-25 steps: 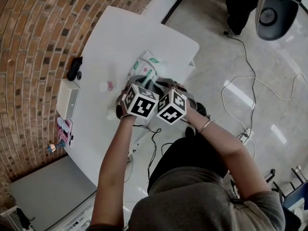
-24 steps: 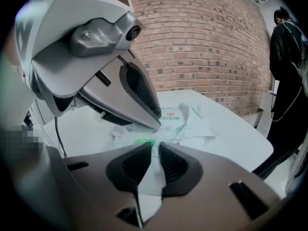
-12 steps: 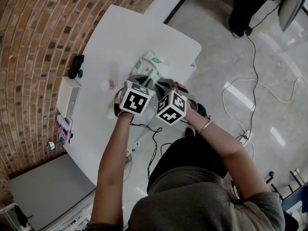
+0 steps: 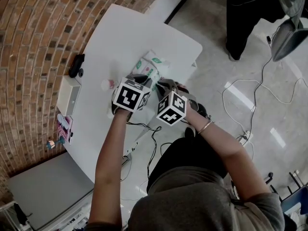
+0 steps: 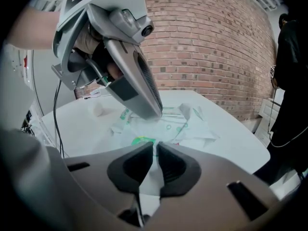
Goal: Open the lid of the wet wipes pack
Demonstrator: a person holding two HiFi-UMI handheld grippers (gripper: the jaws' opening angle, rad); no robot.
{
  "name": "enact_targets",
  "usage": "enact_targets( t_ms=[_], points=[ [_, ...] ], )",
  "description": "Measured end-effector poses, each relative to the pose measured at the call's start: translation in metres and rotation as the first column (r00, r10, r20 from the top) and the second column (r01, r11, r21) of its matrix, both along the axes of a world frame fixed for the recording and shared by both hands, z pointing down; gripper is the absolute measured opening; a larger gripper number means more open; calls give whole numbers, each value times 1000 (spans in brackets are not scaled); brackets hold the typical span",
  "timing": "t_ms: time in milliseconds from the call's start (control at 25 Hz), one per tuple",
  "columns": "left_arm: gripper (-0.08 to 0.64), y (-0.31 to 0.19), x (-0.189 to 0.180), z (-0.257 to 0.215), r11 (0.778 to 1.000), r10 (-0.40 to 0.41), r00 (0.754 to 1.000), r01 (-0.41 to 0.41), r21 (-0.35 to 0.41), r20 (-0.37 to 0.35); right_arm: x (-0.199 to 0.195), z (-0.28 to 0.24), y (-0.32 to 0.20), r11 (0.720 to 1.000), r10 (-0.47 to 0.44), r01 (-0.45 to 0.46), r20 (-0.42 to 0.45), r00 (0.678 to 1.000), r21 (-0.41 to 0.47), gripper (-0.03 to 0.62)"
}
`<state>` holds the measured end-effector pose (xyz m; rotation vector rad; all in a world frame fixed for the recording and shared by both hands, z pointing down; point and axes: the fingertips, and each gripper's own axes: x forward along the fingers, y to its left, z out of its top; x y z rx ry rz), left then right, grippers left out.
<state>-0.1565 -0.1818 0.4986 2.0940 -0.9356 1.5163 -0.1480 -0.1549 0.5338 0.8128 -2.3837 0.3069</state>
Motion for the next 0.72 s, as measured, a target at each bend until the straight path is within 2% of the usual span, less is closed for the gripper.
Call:
enact_targets(
  t_ms=[240, 480, 720],
  points=[
    [57, -2, -1, -6, 1000, -4, 1000, 4, -6, -19, 0, 1, 0, 1000, -11, 11, -2, 1000, -8, 41],
    [38, -20, -15, -28, 998, -32, 998, 34, 46, -47, 1, 2, 0, 1000, -10, 10, -9, 1000, -4, 41],
    [29, -40, -39, -36, 989, -99, 995, 101, 105, -23, 1, 2, 0, 1000, -8, 8, -10, 1000, -5, 41]
  ],
)
